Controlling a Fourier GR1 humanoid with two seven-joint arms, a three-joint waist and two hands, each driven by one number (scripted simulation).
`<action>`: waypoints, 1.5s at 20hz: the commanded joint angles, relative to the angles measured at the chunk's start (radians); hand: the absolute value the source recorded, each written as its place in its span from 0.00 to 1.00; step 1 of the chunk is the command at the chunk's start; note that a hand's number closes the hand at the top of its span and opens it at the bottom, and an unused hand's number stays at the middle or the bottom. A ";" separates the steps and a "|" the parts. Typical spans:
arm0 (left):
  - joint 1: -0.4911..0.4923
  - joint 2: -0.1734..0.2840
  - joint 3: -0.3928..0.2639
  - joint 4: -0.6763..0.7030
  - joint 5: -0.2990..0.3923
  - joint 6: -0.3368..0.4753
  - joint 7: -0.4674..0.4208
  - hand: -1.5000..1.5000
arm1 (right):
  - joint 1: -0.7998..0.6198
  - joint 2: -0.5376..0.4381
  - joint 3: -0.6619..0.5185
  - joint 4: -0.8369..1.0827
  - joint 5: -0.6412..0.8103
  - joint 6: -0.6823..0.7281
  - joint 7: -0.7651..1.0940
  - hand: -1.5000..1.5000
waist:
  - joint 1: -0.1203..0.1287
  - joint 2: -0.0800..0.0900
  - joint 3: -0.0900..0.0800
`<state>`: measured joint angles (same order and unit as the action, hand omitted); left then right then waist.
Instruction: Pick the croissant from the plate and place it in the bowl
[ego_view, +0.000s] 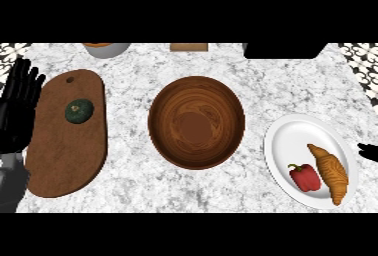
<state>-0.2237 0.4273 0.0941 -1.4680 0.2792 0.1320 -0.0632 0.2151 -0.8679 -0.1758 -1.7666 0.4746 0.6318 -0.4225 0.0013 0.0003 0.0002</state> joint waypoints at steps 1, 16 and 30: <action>0.001 -0.013 0.034 0.059 -0.003 -0.045 -0.062 0.50 | -0.030 0.082 0.057 0.074 0.104 -0.043 -0.014 0.00 | -0.002 0.001 0.000; 0.042 -0.028 0.083 -0.052 -0.027 -0.088 0.027 0.50 | -0.186 0.188 0.137 0.359 0.288 -0.150 -0.185 0.00 | 0.004 -0.001 0.000; -0.036 -0.084 0.104 -0.023 -0.098 -0.085 0.061 0.50 | -0.235 0.246 0.109 0.384 0.374 -0.107 -0.178 0.00 | -0.003 -0.001 0.000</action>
<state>-0.2494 0.3527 0.1837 -1.4942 0.1880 0.0574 -0.0074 -0.0012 -0.6369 -0.0490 -1.3850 0.8370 0.4828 -0.5933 -0.0008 0.0000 0.0002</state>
